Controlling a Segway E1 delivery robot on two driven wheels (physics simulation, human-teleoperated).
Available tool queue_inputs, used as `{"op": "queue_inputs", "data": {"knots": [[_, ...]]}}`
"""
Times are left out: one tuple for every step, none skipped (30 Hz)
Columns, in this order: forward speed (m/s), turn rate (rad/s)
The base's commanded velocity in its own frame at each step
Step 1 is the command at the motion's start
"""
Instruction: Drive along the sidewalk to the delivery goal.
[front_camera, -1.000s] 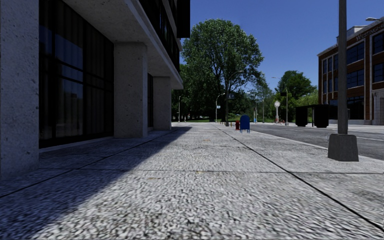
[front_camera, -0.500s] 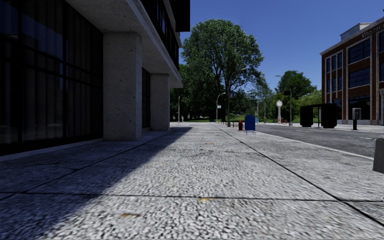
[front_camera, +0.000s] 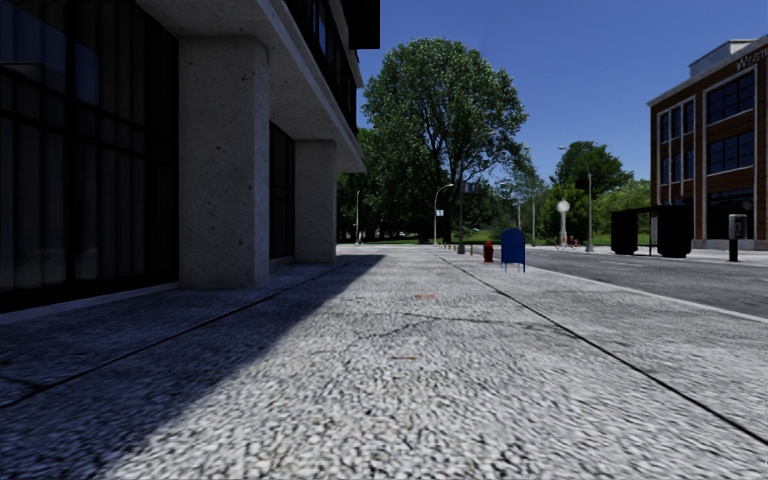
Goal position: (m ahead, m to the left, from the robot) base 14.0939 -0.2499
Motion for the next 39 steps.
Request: {"op": "queue_inputs", "data": {"knots": [[2.00, 0.00], [2.00, 0.00], [2.00, 0.00], [2.00, 0.00], [2.00, 0.00], [2.00, 0.00], [2.00, 0.00], [2.00, 0.00], [2.00, 0.00], [2.00, 0.00], [2.00, 0.00], [2.00, 0.00], [2.00, 0.00], [2.00, 0.00], [2.00, 0.00], [2.00, 0.00], [2.00, 0.00], [2.00, 0.00], [2.00, 0.00], [2.00, 0.00], [2.00, 0.00], [2.00, 0.00], [2.00, 0.00], [2.00, 0.00], [2.00, 0.00], [2.00, 0.00], [2.00, 0.00], [2.00, 0.00], [2.00, 0.00], [2.00, 0.00], [2.00, 0.00], [2.00, 0.00], [2.00, 0.00], [2.00, 0.00], [2.00, 0.00], [2.00, 0.00], [2.00, 0.00], [1.99, 0.00], [1.99, 0.00]]}}
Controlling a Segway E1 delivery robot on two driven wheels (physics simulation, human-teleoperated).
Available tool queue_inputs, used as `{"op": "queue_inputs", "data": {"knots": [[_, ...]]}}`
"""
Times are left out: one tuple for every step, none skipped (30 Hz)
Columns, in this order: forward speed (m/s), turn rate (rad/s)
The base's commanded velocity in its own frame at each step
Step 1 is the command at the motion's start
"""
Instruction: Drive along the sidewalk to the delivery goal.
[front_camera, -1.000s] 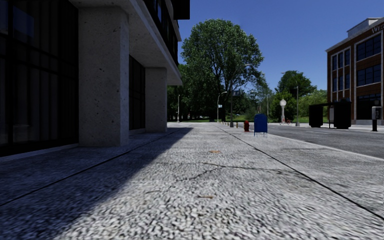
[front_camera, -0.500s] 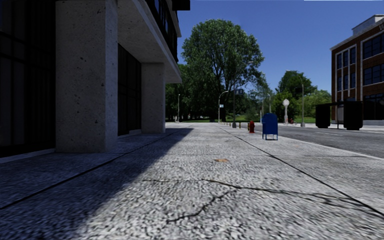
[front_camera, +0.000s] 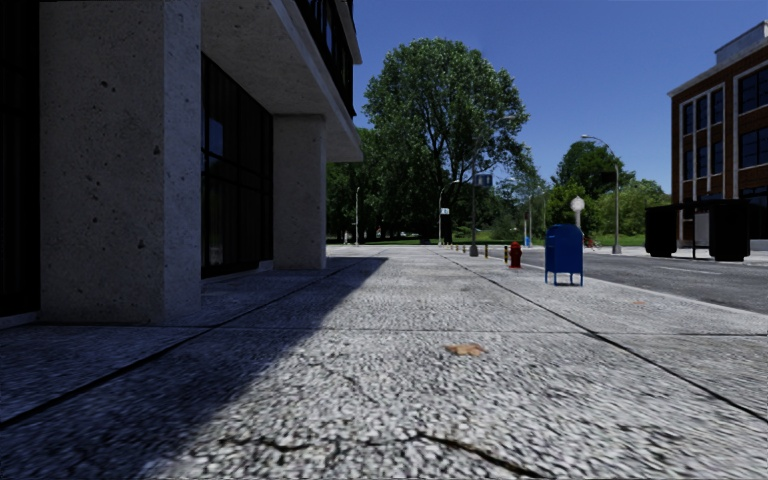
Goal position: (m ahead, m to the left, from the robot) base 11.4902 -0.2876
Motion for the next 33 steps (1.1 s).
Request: {"op": "queue_inputs", "data": {"knots": [[1.95, 0.00], [1.95, 0.00], [1.94, 0.00], [1.94, 0.00], [1.94, 0.00], [1.94, 0.00], [1.94, 0.00], [1.94, 0.00], [1.94, 0.00], [1.94, 0.00], [1.95, 0.00], [1.96, 0.00], [1.96, 0.00], [1.98, 0.00], [1.98, 0.00], [1.98, 0.00], [1.98, 0.00], [1.95, 0.00], [1.91, 0.00], [1.91, 0.00], [1.87, 0.00], [1.86, 0.00], [1.85, 0.00], [1.85, 0.00], [1.85, 0.00], [1.85, 0.00], [1.85, 0.00], [1.85, 0.00], [1.85, 0.00], [1.83, 0.00], [1.82, 0.00], [1.82, 0.00], [1.81, 0.00]]}}
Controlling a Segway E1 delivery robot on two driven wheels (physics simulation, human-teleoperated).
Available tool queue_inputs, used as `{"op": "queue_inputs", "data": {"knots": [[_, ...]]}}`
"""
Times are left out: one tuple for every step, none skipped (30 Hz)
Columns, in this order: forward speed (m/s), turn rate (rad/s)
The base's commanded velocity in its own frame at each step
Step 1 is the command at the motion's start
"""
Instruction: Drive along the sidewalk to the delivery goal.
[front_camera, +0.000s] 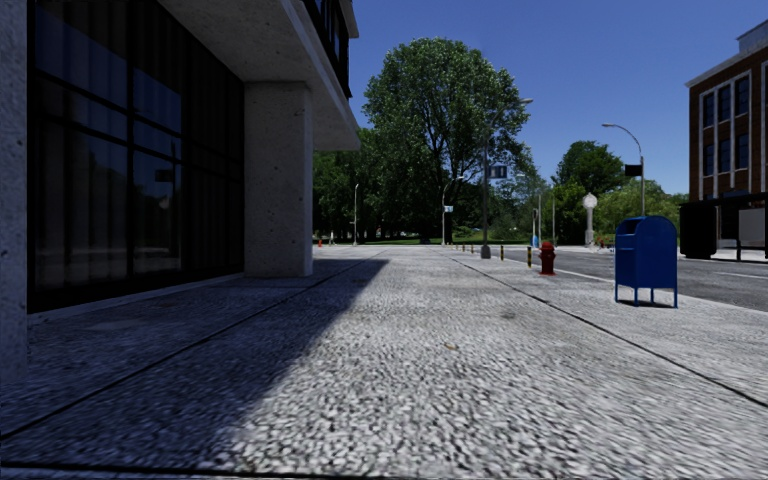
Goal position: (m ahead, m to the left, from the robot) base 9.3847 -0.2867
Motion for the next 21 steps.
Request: {"op": "queue_inputs", "data": {"knots": [[1.81, 0.00], [1.81, 0.00], [1.81, 0.00], [1.81, -0.17], [1.80, -0.28], [1.80, -0.31], [1.80, -0.31], [1.80, -0.31], [1.80, -0.32], [1.80, -0.32], [1.80, -0.32], [1.80, -0.21], [1.80, 0.00], [1.80, 0.00], [1.80, 0.00], [1.80, 0.00], [1.80, 0.00], [1.80, 0.00], [1.80, 0.00], [1.80, 0.00], [1.80, 0.00]]}}
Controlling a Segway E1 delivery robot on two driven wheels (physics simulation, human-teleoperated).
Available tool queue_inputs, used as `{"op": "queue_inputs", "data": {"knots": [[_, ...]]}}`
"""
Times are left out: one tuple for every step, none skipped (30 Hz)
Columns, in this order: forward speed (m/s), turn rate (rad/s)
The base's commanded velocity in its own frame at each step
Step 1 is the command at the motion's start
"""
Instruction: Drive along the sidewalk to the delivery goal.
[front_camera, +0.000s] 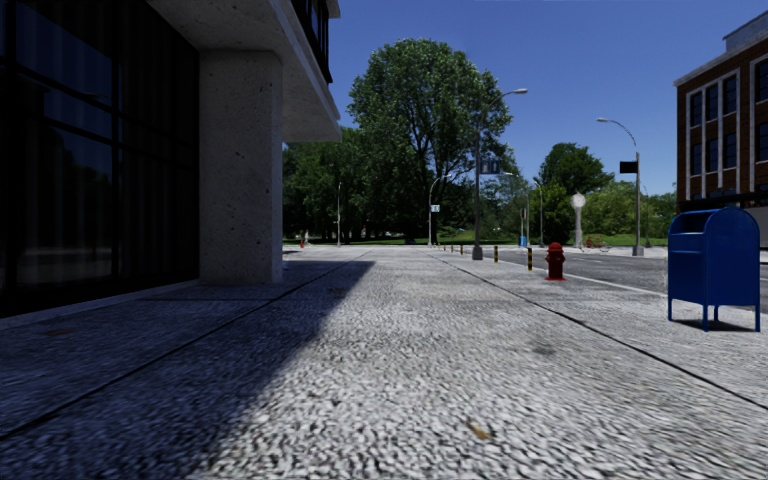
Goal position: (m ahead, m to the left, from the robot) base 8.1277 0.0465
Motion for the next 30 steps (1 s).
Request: {"op": "queue_inputs", "data": {"knots": [[1.80, 0.00], [1.80, 0.00], [1.80, 0.00], [1.80, 0.00], [1.80, 0.00], [1.80, 0.00], [1.80, 0.00], [1.80, 0.00], [1.80, 0.00], [1.80, 0.00], [1.80, 0.00], [1.80, 0.00], [1.80, 0.00], [1.80, 0.00], [1.80, 0.00], [1.80, 0.00], [1.80, 0.00], [1.80, 0.00], [1.80, 0.00], [1.80, 0.00], [1.80, 0.00], [1.80, 0.00], [1.80, 0.00], [1.80, 0.00], [1.80, 0.00], [1.80, 0.00], [1.80, 0.00], [1.80, 0.00], [1.80, 0.00], [1.80, 0.00]]}}
